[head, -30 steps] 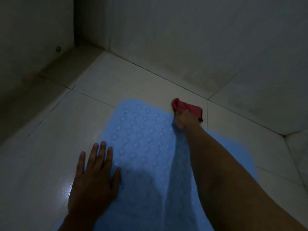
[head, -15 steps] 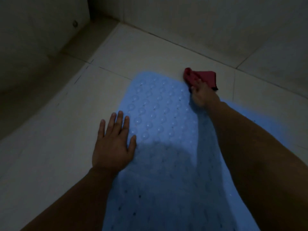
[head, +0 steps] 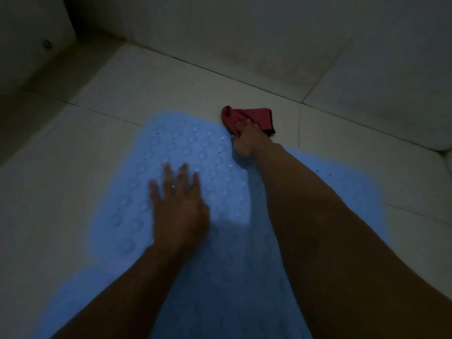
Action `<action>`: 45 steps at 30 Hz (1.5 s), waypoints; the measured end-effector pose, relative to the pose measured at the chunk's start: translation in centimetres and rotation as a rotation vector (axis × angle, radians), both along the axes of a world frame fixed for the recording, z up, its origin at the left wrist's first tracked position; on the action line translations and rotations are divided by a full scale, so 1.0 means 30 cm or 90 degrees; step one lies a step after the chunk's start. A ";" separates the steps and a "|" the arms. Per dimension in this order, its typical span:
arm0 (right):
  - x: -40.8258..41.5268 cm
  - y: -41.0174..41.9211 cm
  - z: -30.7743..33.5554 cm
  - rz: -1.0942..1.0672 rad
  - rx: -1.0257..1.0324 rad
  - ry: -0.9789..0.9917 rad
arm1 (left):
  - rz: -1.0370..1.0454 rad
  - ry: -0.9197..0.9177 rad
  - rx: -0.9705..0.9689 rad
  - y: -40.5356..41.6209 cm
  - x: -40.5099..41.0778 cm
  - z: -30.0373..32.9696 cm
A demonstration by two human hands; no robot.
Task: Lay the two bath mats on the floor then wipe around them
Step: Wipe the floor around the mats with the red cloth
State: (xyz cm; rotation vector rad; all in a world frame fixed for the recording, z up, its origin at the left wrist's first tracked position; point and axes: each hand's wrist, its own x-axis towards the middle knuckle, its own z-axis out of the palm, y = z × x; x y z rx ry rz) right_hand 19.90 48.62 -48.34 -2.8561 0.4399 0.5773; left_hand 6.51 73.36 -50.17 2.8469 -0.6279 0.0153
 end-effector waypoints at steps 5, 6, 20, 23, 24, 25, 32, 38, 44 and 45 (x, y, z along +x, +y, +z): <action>-0.020 -0.059 0.002 -0.002 0.029 -0.046 | -0.140 -0.036 -0.054 -0.248 -0.076 -0.084; -0.028 -0.052 -0.014 0.002 0.032 -0.074 | -0.127 -0.043 -0.041 -0.241 -0.076 -0.102; -0.340 -0.691 -0.003 -0.318 0.010 -0.149 | -0.131 0.015 0.029 -0.238 -0.088 -0.092; -0.360 -0.654 0.057 -0.306 -0.062 -0.089 | -0.124 0.016 0.026 -0.241 -0.078 -0.086; -0.353 -0.599 0.070 -0.289 -0.049 -0.125 | -0.125 0.017 0.030 -0.241 -0.077 -0.085; -0.335 -0.531 0.084 -0.286 -0.025 -0.147 | -0.125 0.012 0.035 -0.240 -0.076 -0.084; -0.203 -0.279 0.030 -0.075 0.081 -0.165 | -0.118 0.016 0.029 -0.238 -0.074 -0.086; -0.359 -0.612 0.034 -0.144 0.029 -0.128 | -0.127 0.005 0.036 -0.242 -0.081 -0.092; -0.562 -0.777 0.111 -0.258 -0.090 -0.021 | -0.127 0.011 0.045 -0.248 -0.079 -0.090; -0.553 -0.752 0.104 -0.260 -0.108 -0.062 | -0.124 0.009 0.050 -0.246 -0.078 -0.090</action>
